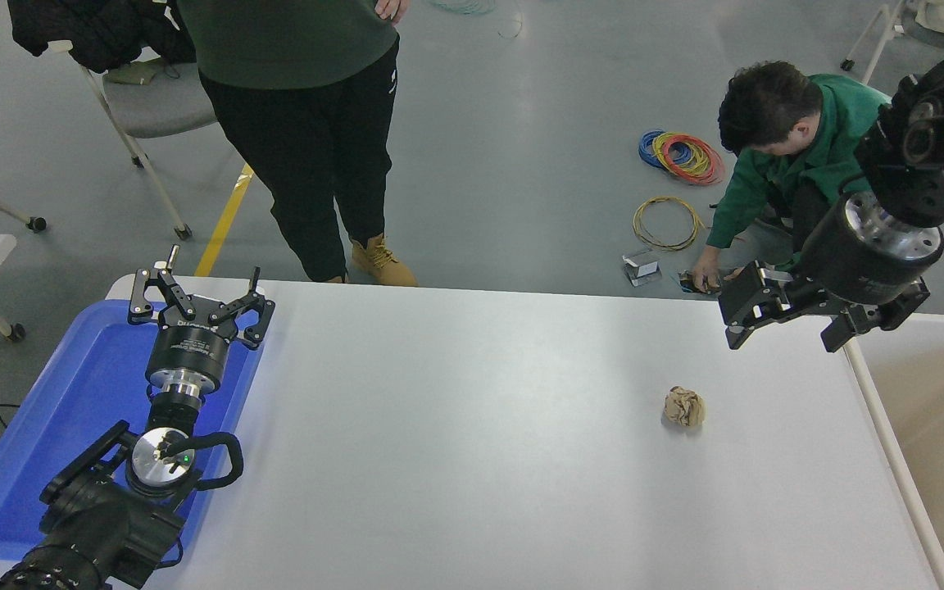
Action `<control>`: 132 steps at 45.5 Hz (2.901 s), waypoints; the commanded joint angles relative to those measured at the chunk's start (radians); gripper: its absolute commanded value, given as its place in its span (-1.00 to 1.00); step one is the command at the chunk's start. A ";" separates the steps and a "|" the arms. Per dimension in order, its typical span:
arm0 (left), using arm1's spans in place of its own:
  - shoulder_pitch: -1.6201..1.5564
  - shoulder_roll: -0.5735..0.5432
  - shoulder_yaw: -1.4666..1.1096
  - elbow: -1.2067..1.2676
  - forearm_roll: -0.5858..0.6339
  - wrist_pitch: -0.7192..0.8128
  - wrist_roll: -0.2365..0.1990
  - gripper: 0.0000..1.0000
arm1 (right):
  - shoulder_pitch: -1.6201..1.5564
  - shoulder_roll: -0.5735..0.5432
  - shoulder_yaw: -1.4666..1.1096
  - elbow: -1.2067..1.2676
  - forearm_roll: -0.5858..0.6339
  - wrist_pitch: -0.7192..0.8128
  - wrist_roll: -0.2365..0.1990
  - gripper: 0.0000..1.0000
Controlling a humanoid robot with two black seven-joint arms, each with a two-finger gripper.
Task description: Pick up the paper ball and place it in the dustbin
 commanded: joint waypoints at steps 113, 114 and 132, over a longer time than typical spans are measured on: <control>0.000 0.000 0.000 0.000 0.000 0.000 0.000 1.00 | -0.076 0.023 0.000 -0.110 0.016 0.000 0.002 1.00; 0.000 0.000 0.000 0.000 0.000 0.000 0.000 1.00 | -0.076 0.022 0.002 -0.109 0.016 0.000 0.002 1.00; 0.000 0.000 0.000 0.000 0.000 0.000 0.000 1.00 | -0.254 0.035 0.005 -0.248 0.000 -0.143 0.002 1.00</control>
